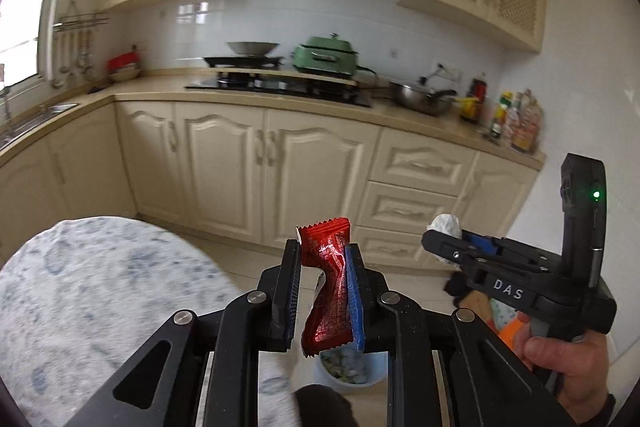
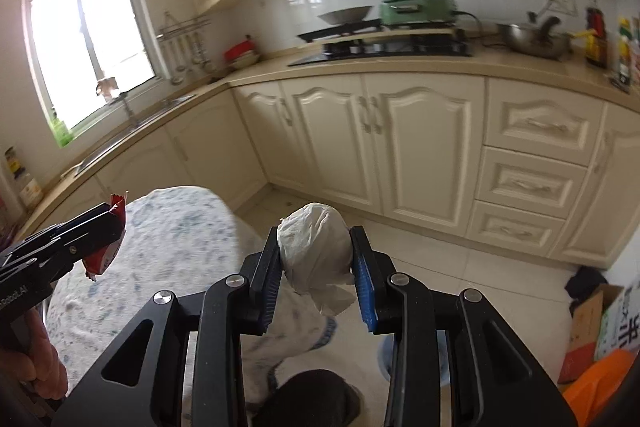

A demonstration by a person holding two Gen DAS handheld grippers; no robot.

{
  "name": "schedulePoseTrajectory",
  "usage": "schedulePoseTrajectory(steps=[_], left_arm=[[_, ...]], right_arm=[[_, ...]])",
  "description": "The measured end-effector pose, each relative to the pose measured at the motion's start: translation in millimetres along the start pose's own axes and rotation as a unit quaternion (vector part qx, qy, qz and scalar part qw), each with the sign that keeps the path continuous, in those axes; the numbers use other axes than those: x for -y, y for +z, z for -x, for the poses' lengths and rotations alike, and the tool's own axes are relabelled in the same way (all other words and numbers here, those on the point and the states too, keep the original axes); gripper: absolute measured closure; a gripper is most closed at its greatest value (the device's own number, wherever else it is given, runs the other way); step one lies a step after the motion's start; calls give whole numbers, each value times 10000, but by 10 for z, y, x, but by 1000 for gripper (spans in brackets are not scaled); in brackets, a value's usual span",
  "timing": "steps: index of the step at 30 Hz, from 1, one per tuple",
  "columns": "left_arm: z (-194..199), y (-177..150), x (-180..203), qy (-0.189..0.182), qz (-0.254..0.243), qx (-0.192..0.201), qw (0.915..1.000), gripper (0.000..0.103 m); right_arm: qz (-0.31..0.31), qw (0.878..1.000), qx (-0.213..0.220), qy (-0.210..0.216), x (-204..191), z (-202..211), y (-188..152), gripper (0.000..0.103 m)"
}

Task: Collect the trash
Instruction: 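Carry the red wrapper and white tissue to the blue bucket, then open both tools over the blue bucket to drop the items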

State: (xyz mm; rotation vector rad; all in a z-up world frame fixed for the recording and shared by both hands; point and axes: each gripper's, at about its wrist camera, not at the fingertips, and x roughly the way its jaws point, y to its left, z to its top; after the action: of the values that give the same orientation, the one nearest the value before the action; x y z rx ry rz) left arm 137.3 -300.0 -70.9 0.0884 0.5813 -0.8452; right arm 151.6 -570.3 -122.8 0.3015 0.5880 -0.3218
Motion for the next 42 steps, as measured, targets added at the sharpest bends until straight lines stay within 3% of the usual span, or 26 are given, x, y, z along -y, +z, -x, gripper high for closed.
schedulePoseTrajectory(steps=[5, 13, 21, 22, 27, 28, 29, 30, 31, 32, 36, 42], left_arm=[[-607, 6, 349, -225, -194, -390, 9988, 86], [-1787, -84, 651, -528, -203, -1420, 9883, 86], [-3063, -93, 707, -645, -78, -2454, 9673, 85], [-3205, -87, 675, -881, -97, -2673, 9595, 85], [-3942, -42, 673, -683, 23, -3017, 9509, 79], [-4070, -35, 677, -613, 15, -3067, 9498, 70], [-4146, -50, 708, -532, 3, -3117, 9487, 51], [-4190, -43, 718, -434, 3, -3114, 9493, 40], [-4206, -38, 740, -356, 1, -3021, 9526, 26], [-4176, -41, 759, -264, -14, -2914, 9562, 18], [-4143, -18, 824, -29, -59, -2772, 9608, 11], [-3823, 33, 922, 169, -71, -2456, 9692, 5]], right_arm=[[-398, 9985, -215, -322, 575, -151, -146, 70], [-1123, 9879, -888, -596, 1455, -756, -554, 70], [-1572, 9758, -1427, -524, 2002, -1365, -898, 70], [-1602, 9746, -1475, -520, 2048, -1430, -923, 70], [-1791, 9673, -1711, -543, 2241, -1696, -1075, 64], [-1865, 9653, -1741, -558, 2284, -1727, -1113, 60], [-1949, 9631, -1767, -569, 2327, -1748, -1151, 46], [-2005, 9617, -1781, -573, 2343, -1763, -1166, 39], [-2060, 9606, -1776, -569, 2361, -1761, -1191, 28], [-2097, 9599, -1765, -581, 2379, -1749, -1217, 22], [-2243, 9570, -1703, -695, 2407, -1662, -1282, 1], [-2413, 9540, -1540, -886, 2383, -1460, -1218, 0]])
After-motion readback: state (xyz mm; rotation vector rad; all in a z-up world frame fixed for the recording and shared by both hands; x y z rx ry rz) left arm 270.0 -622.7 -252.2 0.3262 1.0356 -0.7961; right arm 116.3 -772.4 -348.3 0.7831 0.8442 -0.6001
